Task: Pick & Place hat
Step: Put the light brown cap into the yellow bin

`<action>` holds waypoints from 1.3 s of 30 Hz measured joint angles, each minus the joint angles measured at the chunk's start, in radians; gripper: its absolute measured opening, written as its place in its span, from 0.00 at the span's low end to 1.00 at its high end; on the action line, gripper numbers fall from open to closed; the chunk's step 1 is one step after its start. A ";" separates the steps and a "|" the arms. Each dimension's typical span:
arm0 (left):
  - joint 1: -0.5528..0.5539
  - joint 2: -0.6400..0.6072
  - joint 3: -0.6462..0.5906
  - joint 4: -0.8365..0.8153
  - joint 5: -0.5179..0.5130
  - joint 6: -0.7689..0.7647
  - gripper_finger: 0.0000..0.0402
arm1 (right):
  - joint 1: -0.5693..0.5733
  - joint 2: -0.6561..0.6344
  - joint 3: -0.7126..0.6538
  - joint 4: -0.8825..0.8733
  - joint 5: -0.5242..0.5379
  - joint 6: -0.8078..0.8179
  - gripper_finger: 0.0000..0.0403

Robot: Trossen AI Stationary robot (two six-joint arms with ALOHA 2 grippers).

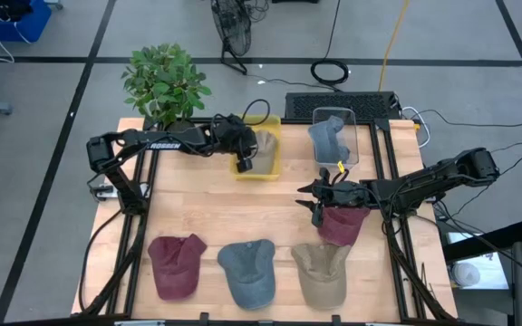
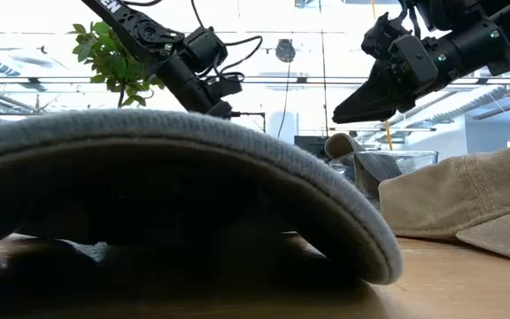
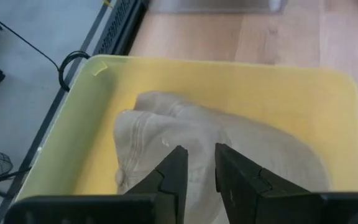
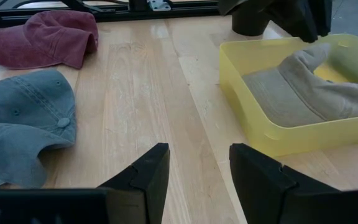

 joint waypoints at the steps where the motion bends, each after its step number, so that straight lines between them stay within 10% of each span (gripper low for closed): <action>1: -0.003 0.000 0.000 0.004 0.000 -0.004 0.22 | 0.000 0.000 0.000 0.000 0.000 0.000 0.38; 24: -0.318 -0.222 0.000 -0.096 -0.059 -0.271 0.22 | 0.000 0.000 0.000 0.000 0.000 0.026 0.38; 39: -0.522 -0.274 -0.007 -0.181 -0.306 -0.327 0.22 | -0.002 0.000 0.000 0.031 0.000 -0.042 0.38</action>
